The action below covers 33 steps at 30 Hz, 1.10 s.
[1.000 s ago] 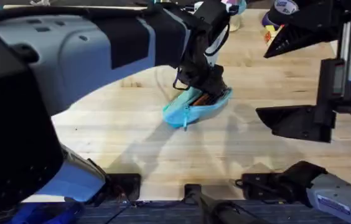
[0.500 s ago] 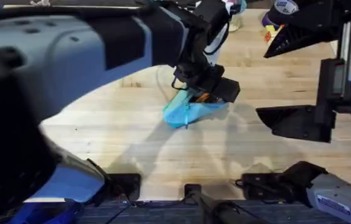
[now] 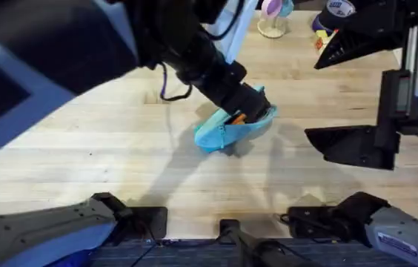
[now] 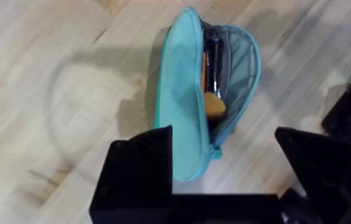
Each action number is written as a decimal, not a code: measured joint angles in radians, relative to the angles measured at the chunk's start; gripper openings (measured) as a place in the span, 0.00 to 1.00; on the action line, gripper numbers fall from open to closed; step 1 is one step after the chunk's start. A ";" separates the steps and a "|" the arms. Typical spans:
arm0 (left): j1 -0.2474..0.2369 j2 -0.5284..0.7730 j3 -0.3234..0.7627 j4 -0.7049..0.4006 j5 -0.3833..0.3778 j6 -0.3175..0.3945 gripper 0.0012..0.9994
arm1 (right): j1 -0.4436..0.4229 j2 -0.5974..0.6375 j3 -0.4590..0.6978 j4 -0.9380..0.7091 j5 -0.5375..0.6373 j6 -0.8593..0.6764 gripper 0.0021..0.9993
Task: Unzip the bag, pick up the pens from the table one at a time and place them inside, then zip the bag closed.
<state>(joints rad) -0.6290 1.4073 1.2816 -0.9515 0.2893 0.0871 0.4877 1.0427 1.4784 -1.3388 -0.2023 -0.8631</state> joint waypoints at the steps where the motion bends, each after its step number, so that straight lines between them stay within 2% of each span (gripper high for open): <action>1: 0.007 -0.012 0.000 -0.008 -0.002 0.023 0.99 | 0.000 0.000 0.000 0.000 0.000 0.001 1.00; 11: 0.097 -0.160 0.000 -0.116 -0.015 0.224 0.99 | 0.000 0.000 0.000 -0.001 0.000 0.074 1.00; 17: 0.176 -0.206 0.000 -0.229 -0.063 0.269 0.99 | 0.000 0.037 0.000 -0.002 0.000 0.083 1.00; 20: 0.205 -0.215 0.000 -0.277 -0.123 0.277 0.99 | 0.000 0.072 0.000 -0.001 -0.015 0.099 1.00; 23: 0.216 -0.216 0.000 -0.293 -0.171 0.282 0.99 | 0.000 0.105 0.000 -0.001 -0.066 0.120 1.00; 26: 0.216 -0.216 0.000 -0.292 -0.197 0.318 0.99 | 0.000 0.134 0.000 0.000 -0.125 0.148 1.00; 30: 0.216 -0.216 0.000 -0.313 -0.210 0.421 0.99 | 0.000 0.165 0.000 0.000 -0.177 0.225 1.00; 33: 0.229 -0.216 0.000 -0.316 -0.211 0.470 0.99 | 0.000 0.174 0.000 0.000 -0.192 0.278 1.00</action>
<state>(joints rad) -0.3996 1.1912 1.2816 -1.2678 0.0784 0.5575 0.4877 1.2171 1.4784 -1.3392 -0.3946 -0.5850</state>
